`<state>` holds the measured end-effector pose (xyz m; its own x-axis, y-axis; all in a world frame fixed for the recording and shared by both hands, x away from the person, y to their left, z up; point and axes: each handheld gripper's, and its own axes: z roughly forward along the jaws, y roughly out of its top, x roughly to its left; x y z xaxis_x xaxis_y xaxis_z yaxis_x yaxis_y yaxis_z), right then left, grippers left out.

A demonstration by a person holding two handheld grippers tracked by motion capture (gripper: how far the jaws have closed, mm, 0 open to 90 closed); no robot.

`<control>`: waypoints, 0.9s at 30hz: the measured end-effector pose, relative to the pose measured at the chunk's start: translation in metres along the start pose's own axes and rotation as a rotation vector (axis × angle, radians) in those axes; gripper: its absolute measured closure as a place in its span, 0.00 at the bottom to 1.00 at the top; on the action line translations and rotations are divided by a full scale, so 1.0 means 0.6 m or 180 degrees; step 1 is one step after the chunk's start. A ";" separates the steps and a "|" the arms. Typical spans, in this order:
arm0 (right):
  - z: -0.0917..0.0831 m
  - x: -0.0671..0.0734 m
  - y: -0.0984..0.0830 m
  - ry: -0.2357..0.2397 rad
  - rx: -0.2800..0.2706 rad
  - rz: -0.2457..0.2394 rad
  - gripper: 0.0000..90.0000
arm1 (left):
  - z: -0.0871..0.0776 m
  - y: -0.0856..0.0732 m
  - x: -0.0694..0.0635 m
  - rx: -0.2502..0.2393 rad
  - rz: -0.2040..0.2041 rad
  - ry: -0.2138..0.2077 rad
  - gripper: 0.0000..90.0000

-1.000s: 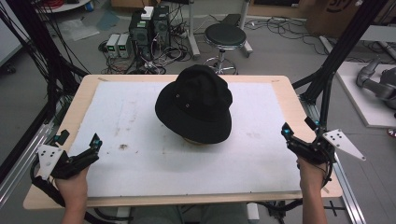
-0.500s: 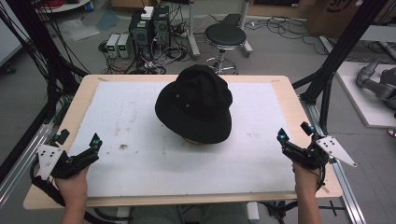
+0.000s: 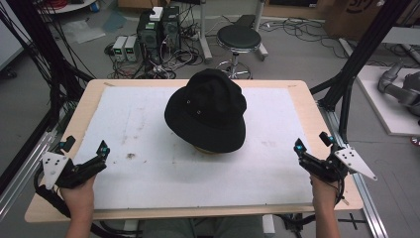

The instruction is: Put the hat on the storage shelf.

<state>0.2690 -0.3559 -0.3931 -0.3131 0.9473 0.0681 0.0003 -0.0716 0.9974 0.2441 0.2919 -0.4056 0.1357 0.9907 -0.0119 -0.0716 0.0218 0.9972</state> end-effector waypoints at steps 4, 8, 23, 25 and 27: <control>-0.003 -0.001 0.001 0.0005 0.0000 -0.0025 0.12 | 0.004 -0.002 -0.002 0.0012 -0.0007 -0.0005 0.06; -0.003 0.000 0.001 0.0012 -0.0005 -0.0007 0.12 | 0.003 -0.002 -0.002 0.0024 0.0000 -0.0006 0.06; 0.000 0.002 -0.001 -0.0001 0.0000 -0.0028 0.12 | 0.000 -0.003 0.000 0.0030 0.0008 -0.0007 0.06; 0.001 0.002 -0.001 -0.0007 -0.0012 -0.0039 0.12 | 0.000 -0.003 0.000 0.0026 0.0008 -0.0012 0.06; 0.001 0.002 -0.001 -0.0007 -0.0010 -0.0043 0.12 | -0.001 -0.003 0.000 0.0032 0.0014 -0.0013 0.06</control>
<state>0.2691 -0.3548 -0.3934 -0.3108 0.9489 0.0547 -0.0070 -0.0598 0.9982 0.2438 0.2920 -0.4075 0.1395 0.9902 -0.0072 -0.0624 0.0161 0.9979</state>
